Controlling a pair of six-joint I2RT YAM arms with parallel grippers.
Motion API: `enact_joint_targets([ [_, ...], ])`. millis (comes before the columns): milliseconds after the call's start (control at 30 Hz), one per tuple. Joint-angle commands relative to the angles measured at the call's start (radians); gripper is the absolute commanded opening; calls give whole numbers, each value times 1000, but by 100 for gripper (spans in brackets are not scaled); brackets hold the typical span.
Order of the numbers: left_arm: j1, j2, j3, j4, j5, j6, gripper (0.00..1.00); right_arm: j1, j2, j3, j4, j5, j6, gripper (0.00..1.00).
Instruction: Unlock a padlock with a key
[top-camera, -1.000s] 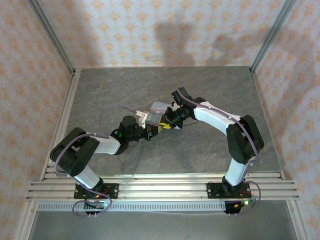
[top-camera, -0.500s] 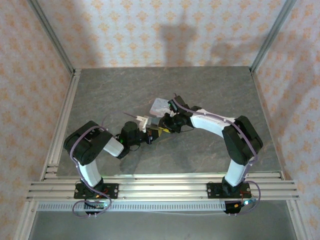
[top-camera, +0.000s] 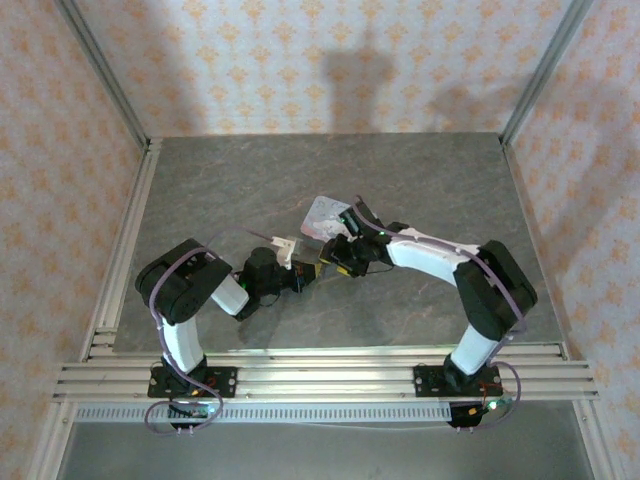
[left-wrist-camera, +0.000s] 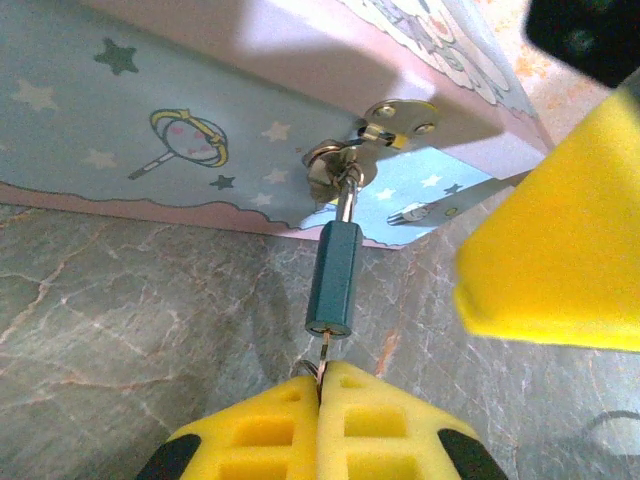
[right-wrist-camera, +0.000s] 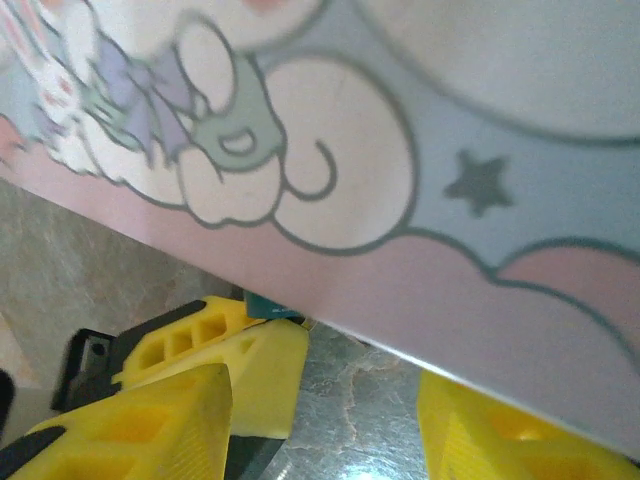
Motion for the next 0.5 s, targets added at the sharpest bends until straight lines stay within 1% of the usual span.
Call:
enact_joint_targets([
  [0,-6,9,0,33,-20,9,0,18,-59,-13,-12,138,49,51],
  [100,-7,3,3,29,-20,3,0,40,-51,-25,45,175,81,50],
  [233,-6,-13,5,8,-29,10,0,74,-2,-5,89,200,111,49],
  [333,-6,-23,12,-18,-22,24,0,93,42,27,85,214,116,47],
  [467,-8,-34,13,-28,-18,27,0,99,88,69,35,248,118,45],
])
